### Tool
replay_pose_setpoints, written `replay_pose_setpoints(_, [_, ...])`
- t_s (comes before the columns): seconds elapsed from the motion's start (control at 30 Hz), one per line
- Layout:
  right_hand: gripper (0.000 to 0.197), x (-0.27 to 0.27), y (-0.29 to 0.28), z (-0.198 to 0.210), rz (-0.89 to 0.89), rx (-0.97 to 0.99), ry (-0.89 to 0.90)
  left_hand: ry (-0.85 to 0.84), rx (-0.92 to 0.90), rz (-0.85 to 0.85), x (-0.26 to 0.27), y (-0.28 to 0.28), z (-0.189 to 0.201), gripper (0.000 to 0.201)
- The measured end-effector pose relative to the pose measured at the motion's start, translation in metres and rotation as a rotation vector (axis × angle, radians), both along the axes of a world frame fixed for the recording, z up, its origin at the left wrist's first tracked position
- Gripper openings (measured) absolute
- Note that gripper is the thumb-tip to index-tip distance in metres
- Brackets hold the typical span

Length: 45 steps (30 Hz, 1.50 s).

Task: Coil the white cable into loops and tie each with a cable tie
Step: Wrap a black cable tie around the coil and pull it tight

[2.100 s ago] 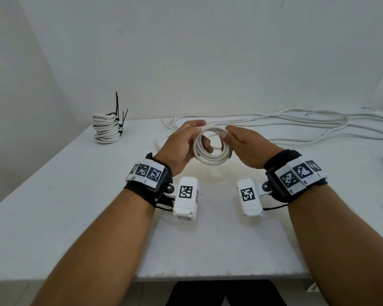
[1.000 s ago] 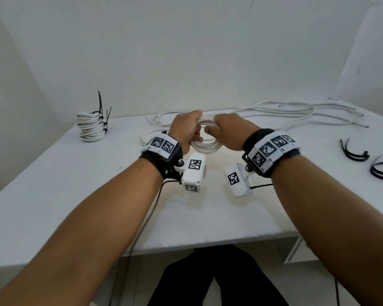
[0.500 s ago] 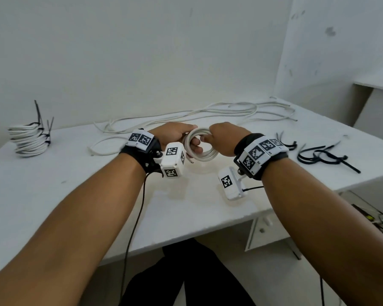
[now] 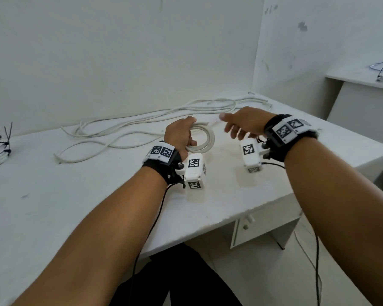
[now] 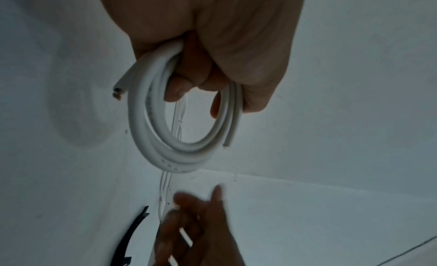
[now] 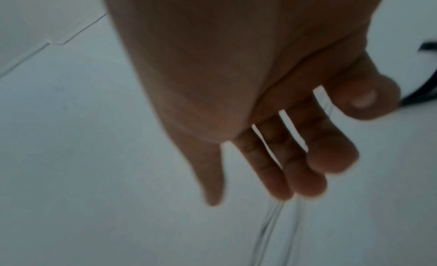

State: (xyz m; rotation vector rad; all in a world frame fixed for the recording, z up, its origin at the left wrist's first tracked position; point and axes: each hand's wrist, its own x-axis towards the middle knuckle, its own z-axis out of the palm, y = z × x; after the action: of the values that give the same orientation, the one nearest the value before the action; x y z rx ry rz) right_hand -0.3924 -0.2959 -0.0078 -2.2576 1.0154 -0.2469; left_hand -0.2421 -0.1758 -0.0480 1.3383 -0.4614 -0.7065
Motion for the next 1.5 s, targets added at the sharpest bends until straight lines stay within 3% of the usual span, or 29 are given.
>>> replay_pose_setpoints(0.13, [0.043,-0.015,-0.042,-0.009,-0.23,-0.266,0.293,0.025,0.015,0.038,0.009,0.003,-0.013,0.029])
replay_pose_setpoints(0.2, [0.043,-0.017,-0.051,-0.017,-0.27,-0.293,0.38,0.028,0.004,0.042,0.012,0.004,-0.014,0.032])
replay_pose_setpoints(0.43, [0.035,-0.018,-0.064,-0.038,-0.31,-0.329,0.425,0.03,-0.031,0.046,0.018,0.007,-0.016,0.032])
replay_pose_setpoints(0.57, [0.032,-0.022,-0.062,-0.036,-0.283,-0.227,0.323,0.035,-0.048,0.041,0.017,0.007,-0.015,0.031])
replay_pose_setpoints(0.67, [0.025,-0.02,-0.063,-0.038,-0.312,-0.344,0.441,0.05,-0.066,0.043,0.017,0.007,-0.016,0.031])
replay_pose_setpoints(0.83, [0.02,-0.011,-0.042,-0.021,-0.296,-0.338,0.358,0.07,-0.105,0.045,0.02,0.01,-0.011,0.028])
replay_pose_setpoints(0.97, [0.006,0.006,-0.022,-0.009,-0.155,-0.34,0.181,0.084,-0.143,0.06,0.027,0.014,0.0,0.028])
replay_pose_setpoints(1.13, [0.009,0.039,0.006,-0.002,-0.014,-0.326,0.04,0.0,-0.17,0.103,0.053,0.034,0.016,0.031])
replay_pose_setpoints(1.3, [0.021,0.089,0.034,-0.005,0.049,-0.176,-0.148,-0.045,-0.197,0.135,0.093,0.074,0.019,0.03])
replay_pose_setpoints(1.5, [0.007,0.158,0.075,-0.011,0.024,-0.02,-0.453,-0.041,-0.17,0.159,0.124,0.117,0.006,0.028])
